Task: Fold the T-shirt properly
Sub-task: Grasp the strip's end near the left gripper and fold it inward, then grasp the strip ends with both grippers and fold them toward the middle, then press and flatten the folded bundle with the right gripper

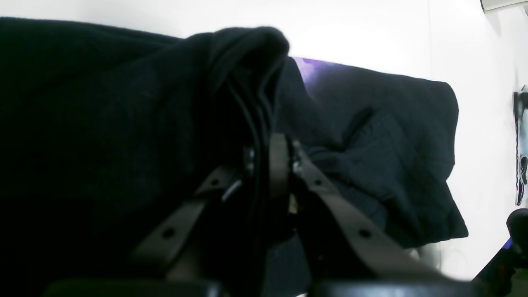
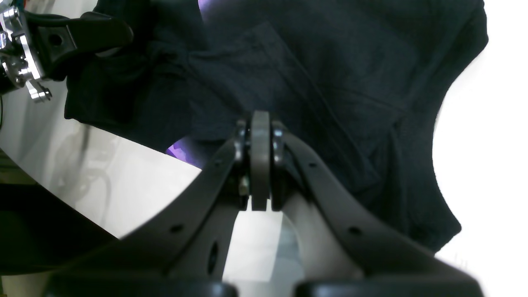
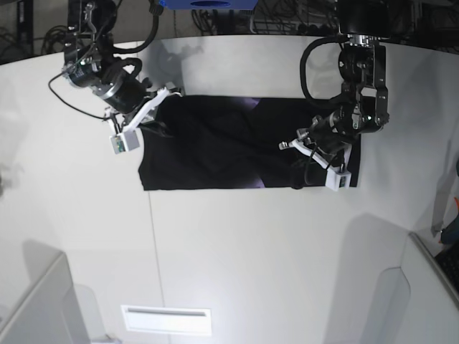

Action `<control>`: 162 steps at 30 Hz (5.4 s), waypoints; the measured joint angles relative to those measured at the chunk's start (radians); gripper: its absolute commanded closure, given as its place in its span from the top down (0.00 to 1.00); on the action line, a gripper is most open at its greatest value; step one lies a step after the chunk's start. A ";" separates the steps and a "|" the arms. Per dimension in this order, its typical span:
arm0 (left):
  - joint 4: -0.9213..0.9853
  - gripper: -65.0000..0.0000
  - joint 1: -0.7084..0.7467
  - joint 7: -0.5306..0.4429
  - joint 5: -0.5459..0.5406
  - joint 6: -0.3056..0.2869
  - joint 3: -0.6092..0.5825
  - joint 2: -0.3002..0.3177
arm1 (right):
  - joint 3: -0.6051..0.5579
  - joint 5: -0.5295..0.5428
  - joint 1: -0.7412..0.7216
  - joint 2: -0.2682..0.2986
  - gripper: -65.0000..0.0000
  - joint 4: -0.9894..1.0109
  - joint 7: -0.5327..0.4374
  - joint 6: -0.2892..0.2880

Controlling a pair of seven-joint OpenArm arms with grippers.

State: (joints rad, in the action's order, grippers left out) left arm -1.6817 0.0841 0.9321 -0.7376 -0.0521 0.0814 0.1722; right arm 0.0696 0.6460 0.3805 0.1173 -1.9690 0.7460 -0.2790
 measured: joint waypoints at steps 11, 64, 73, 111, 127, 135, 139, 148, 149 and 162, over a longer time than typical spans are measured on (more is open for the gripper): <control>0.000 0.57 0.000 0.002 0.002 0.000 0.000 -0.038 | 0.000 0.000 0.000 0.000 0.00 0.000 0.000 0.000; 0.218 0.00 0.083 -0.217 0.336 -0.363 0.237 0.087 | 0.180 0.039 -0.357 -0.055 0.10 0.579 0.224 -0.016; 0.208 0.00 0.075 -0.241 0.318 -0.360 0.119 0.072 | 0.176 -0.001 -0.404 0.042 0.00 0.581 0.249 -0.005; 0.120 0.00 0.088 -0.162 0.336 -0.371 0.030 0.075 | -0.470 -0.001 -0.447 -0.225 0.00 0.397 0.155 0.376; 0.084 0.00 0.163 -0.192 0.321 -0.370 0.055 0.085 | -0.471 0.000 -0.521 -0.239 0.00 0.523 0.135 0.377; -0.021 0.00 0.277 -0.126 0.356 -0.367 0.220 0.085 | -0.471 0.000 -0.529 -0.239 0.00 0.523 0.135 0.377; -0.018 0.00 0.293 -0.119 0.367 -0.368 0.296 0.085 | -0.471 0.000 -0.535 -0.239 0.13 0.523 0.135 0.377; -0.017 0.00 0.295 -0.107 0.368 -0.367 0.328 0.119 | -0.622 0.005 -0.546 -0.247 0.49 0.523 0.137 0.376; -0.017 0.00 0.296 -0.108 0.367 -0.367 0.328 0.119 | -0.628 0.006 -0.547 -0.247 0.50 0.523 0.132 0.376; -0.017 0.00 0.306 -0.104 0.348 -0.375 0.376 0.132 | -0.925 0.059 -0.649 -0.241 0.49 0.465 0.158 0.382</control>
State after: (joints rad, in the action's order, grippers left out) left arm -1.6985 0.3904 0.8280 -0.3897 -0.4271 0.4572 0.3038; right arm -0.8551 0.7052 -0.2684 -0.1238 -1.5040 0.9043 0.1032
